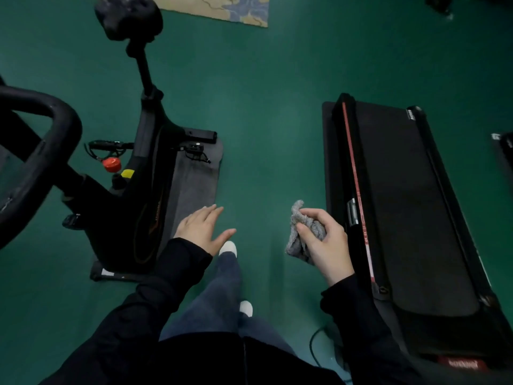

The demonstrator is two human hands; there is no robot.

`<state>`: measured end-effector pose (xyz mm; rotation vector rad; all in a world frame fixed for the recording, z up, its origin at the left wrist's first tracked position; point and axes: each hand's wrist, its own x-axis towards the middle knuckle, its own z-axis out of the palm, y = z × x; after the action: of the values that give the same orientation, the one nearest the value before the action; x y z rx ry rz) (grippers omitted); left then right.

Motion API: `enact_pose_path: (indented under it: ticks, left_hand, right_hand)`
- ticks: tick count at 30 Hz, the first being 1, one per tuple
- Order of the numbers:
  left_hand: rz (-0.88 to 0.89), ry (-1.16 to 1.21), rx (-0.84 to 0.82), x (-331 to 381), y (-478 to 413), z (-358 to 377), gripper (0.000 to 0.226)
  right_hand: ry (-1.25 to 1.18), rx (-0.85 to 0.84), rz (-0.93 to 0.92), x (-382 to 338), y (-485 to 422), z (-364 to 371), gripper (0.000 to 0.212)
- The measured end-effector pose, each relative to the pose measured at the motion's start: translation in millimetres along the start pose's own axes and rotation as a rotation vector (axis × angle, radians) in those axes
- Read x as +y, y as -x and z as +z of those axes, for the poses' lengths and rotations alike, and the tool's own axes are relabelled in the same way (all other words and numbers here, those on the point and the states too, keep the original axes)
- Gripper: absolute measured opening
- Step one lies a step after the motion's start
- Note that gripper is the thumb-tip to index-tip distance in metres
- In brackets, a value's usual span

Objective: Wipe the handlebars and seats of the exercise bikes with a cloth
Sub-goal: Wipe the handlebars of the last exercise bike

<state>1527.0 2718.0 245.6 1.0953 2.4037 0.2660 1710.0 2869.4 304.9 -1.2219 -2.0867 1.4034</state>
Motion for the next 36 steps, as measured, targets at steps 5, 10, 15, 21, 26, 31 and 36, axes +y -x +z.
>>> enact_pose_path:
  ticks: [5, 10, 15, 21, 26, 31, 36]
  left_hand:
    - [-0.065, 0.054, 0.052, -16.5, -50.9, -24.0, 0.065]
    - [-0.126, 0.092, 0.087, -33.9, -97.4, -53.2, 0.065]
    - [-0.183, 0.119, 0.109, -45.9, -121.2, -69.0, 0.065]
    - [-0.269, 0.135, 0.13, -55.3, -145.8, -81.7, 0.065]
    - [-0.392, 0.147, 0.169, -57.2, -171.0, -92.4, 0.066]
    - [-0.543, 0.182, 0.214, -49.3, -201.2, -99.7, 0.067]
    - [-0.702, 0.249, 0.275, -29.1, -233.4, -105.8, 0.067]
  right_hand:
    - [0.014, -0.022, -0.039, -18.2, -71.3, 16.1, 0.022]
    - [0.02, -0.061, -0.096, -45.0, -135.5, 33.8, 0.027]
    - [0.038, -0.148, -0.126, -62.5, -180.3, 53.1, 0.025]
    - [0.075, -0.25, -0.196, -83.6, -232.6, 74.7, 0.032]
    - [0.093, -0.355, -0.272, -100.7, -285.6, 84.7, 0.03]
    - [0.088, -0.49, -0.331, -116.0, -349.7, 93.2, 0.033]
    - [0.113, -0.627, -0.396, -133.1, -418.5, 92.0, 0.032]
